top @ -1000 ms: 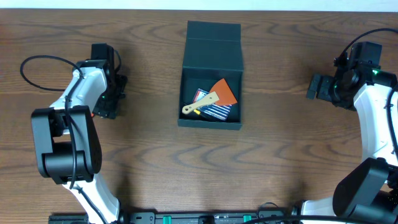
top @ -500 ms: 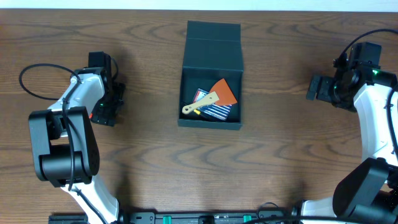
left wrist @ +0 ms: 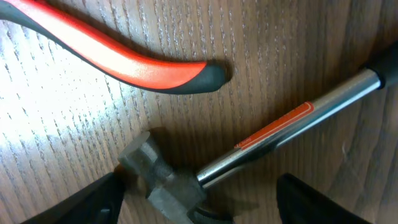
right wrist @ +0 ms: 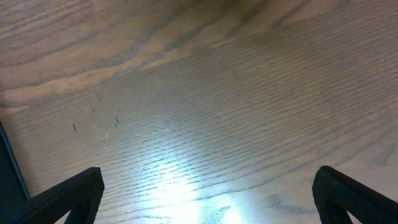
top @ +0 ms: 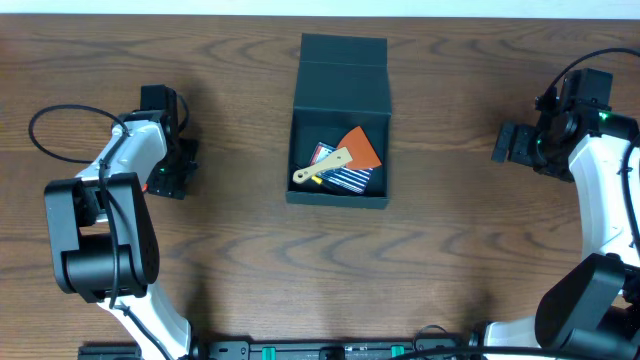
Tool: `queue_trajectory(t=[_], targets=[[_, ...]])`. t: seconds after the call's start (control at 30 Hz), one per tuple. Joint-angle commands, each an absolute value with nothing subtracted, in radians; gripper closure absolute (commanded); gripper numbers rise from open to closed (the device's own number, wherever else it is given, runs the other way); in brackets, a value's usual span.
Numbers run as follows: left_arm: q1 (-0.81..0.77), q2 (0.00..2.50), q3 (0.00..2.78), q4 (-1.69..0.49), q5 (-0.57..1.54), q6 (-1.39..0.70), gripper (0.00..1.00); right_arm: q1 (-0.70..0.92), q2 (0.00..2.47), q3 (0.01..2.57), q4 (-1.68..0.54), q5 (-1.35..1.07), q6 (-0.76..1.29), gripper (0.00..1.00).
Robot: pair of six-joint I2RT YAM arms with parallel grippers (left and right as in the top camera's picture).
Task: Pack container
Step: 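Lower the left gripper onto the claw hammer head and close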
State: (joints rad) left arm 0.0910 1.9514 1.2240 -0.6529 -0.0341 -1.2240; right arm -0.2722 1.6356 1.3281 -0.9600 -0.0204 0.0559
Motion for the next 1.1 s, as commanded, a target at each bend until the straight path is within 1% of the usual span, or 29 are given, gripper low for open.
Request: queue_trajectory(t=[0.0, 0.07, 0.2, 0.27, 0.4, 0.53, 0.6, 0.67, 0.77, 0.83, 0.9, 0.93, 0.97, 1.07], targets=[[0.095, 1.991, 1.191, -0.635, -0.007, -1.232, 0.26, -0.268, 1.643, 1.323, -0.961, -0.027, 0.044, 0.01], [0.095, 1.991, 1.191, -0.635, -0.007, -1.232, 0.31, -0.268, 1.643, 1.323, -0.961, -0.027, 0.044, 0.01], [0.095, 1.991, 1.191, -0.635, -0.007, -1.232, 0.46, -0.268, 1.643, 1.323, -0.961, -0.027, 0.044, 0.01], [0.095, 1.991, 1.191, -0.635, -0.007, -1.232, 0.48, -0.268, 1.643, 1.323, -0.962, -0.027, 0.043, 0.01], [0.095, 1.991, 1.191, -0.635, -0.007, -1.232, 0.49, -0.268, 1.643, 1.323, -0.961, -0.027, 0.043, 0.01], [0.095, 1.991, 1.191, -0.635, -0.007, -1.232, 0.6, -0.268, 1.643, 1.323, -0.961, -0.027, 0.043, 0.01], [0.095, 1.991, 1.191, -0.635, -0.006, -1.232, 0.64, -0.268, 1.643, 1.323, -0.962, -0.027, 0.043, 0.01], [0.095, 1.991, 1.191, -0.635, 0.001, -1.232, 0.65, -0.268, 1.643, 1.323, -0.962, -0.027, 0.043, 0.01], [0.095, 1.991, 1.191, -0.634, 0.01, -1.232, 0.7, -0.268, 1.643, 1.323, -0.962, -0.027, 0.043, 0.01], [0.095, 1.991, 1.191, -0.634, 0.011, -1.232, 0.76, -0.268, 1.643, 1.323, -0.962, -0.027, 0.043, 0.01], [0.095, 1.991, 1.191, -0.635, 0.011, -1.232, 0.78, -0.268, 1.643, 1.323, -0.962, -0.027, 0.043, 0.01], [0.095, 1.991, 1.191, -0.635, 0.011, -1.232, 0.81, -0.268, 1.643, 1.323, -0.962, -0.027, 0.043, 0.01], [0.095, 1.991, 1.191, -0.635, 0.011, -1.232, 0.85, -0.268, 1.643, 1.323, -0.962, -0.027, 0.043, 0.01], [0.095, 1.991, 1.191, -0.635, 0.011, -1.232, 0.89, -0.268, 1.643, 1.323, -0.962, -0.027, 0.043, 0.01]])
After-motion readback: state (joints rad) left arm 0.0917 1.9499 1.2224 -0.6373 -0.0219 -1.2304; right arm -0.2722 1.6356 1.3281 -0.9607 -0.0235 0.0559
